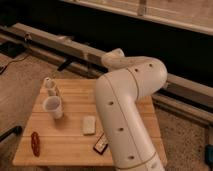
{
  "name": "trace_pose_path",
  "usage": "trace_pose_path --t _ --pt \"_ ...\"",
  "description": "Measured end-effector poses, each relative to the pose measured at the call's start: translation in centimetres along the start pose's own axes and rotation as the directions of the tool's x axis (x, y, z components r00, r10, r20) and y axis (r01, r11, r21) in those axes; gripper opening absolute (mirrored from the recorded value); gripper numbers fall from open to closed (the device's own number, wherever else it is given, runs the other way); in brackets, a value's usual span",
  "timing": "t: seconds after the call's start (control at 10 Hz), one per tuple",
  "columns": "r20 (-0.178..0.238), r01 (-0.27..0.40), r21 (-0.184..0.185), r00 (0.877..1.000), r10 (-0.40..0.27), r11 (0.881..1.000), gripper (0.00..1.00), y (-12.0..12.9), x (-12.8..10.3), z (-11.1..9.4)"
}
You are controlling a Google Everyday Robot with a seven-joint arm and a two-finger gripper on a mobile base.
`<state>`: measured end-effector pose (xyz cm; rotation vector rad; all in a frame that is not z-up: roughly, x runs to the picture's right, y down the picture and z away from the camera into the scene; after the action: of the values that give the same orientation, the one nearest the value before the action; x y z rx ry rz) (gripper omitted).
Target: Push the ceramic bowl across the table
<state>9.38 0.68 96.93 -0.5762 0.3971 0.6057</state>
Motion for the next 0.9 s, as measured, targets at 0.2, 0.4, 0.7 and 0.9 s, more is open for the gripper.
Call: trace_pose_path --t 0.2,0.4,0.7,0.9 --pt "-0.030 0.027 -0.018 0.999 -0.028 0.999 0.80 1.6 0.6 0.6" --pt "-0.061 0.057 -0.042 0.996 -0.059 0.998 0.80 3.9 1.5 0.9" --pt "-0.085 0.073 -0.090 0.993 -0.081 0.993 0.80 6.4 2.7 0.8" --pt "-0.090 0.092 -0.128 0.990 -0.104 0.987 0.80 8.4 3.1 0.4"
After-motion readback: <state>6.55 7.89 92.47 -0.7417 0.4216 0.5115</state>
